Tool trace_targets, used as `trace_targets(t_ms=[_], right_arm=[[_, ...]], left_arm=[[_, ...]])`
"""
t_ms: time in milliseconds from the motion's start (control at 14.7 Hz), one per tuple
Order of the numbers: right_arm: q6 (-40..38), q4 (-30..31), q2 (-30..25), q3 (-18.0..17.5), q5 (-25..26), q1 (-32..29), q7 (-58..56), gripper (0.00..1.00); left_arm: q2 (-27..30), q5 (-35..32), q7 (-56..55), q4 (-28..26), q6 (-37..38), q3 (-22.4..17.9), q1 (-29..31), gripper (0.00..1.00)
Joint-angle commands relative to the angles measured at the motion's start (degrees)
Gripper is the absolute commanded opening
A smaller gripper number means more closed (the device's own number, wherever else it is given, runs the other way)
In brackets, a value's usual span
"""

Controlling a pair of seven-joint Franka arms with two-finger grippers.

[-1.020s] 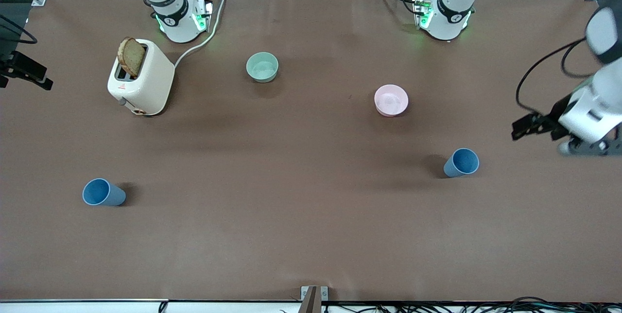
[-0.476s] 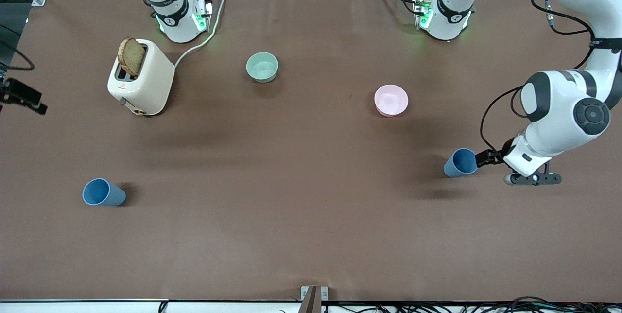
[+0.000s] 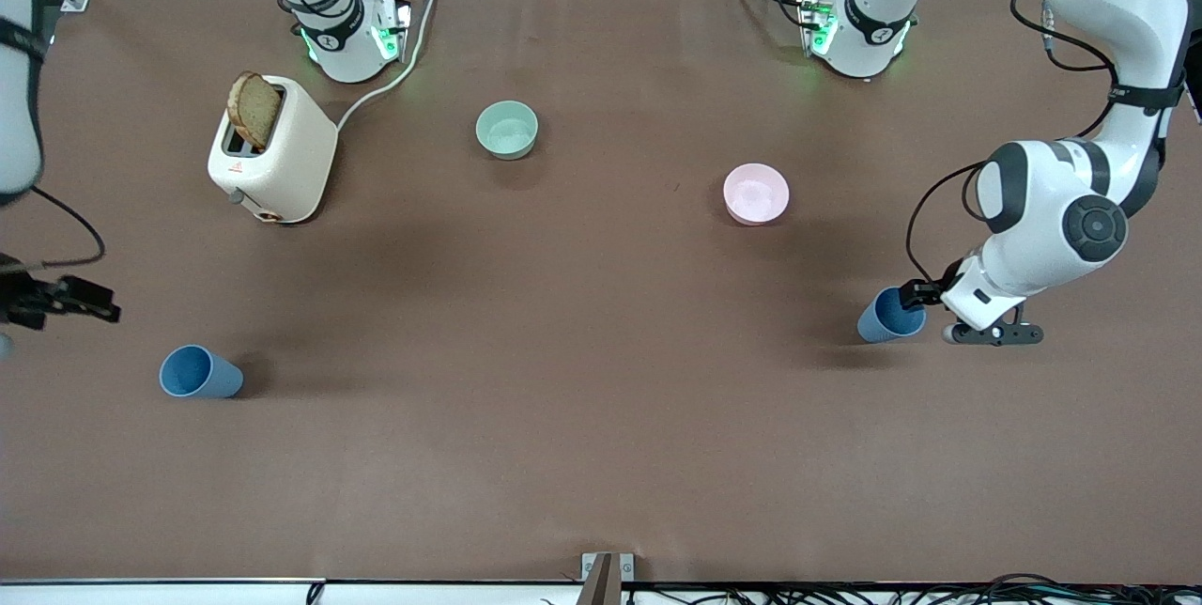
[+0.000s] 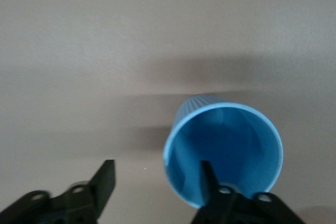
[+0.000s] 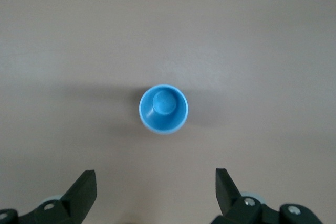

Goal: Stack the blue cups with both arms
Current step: 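Close the left gripper and the right gripper around the blue cups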

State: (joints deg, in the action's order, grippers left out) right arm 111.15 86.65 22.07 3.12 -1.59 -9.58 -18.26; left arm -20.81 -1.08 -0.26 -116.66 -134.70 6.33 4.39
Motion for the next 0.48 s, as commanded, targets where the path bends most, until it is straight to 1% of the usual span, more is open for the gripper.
trace_targets(t_ms=[0, 136, 204, 272, 340, 408], right_arm=[[3.9, -1.2, 6.2, -0.4, -2.7, -1.7, -1.5, 1.0], [6.6, -1.2, 10.8, -0.6, -5.3, -2.7, -4.7, 1.0], [8.5, -1.2, 13.0, -0.6, -6.5, -3.1, -7.5, 0.99], [9.6, -1.2, 14.1, -0.6, -7.4, -4.1, -10.0, 0.97], [9.8, -1.1, 14.7, -0.6, -8.7, -4.7, -12.0, 0.95], [9.9, -1.1, 15.6, -0.6, -10.0, -5.1, -13.6, 0.94]], left_arm=[[-0.8, -0.9, 0.4, -0.3, -1.4, 0.9, 0.2, 0.44], [-1.5, -0.9, 0.4, -0.1, -1.4, 0.9, 0.2, 0.23], [-1.8, -0.9, 0.3, 0.0, -1.4, 1.0, 0.1, 0.14], [-1.8, -0.8, 0.0, 0.2, -1.4, 1.0, 0.1, 0.08], [-1.6, -0.5, -0.5, 0.4, -1.4, 1.3, 0.0, 0.03], [-1.5, -0.2, -1.1, 1.3, -1.1, 2.8, 0.0, 0.01]])
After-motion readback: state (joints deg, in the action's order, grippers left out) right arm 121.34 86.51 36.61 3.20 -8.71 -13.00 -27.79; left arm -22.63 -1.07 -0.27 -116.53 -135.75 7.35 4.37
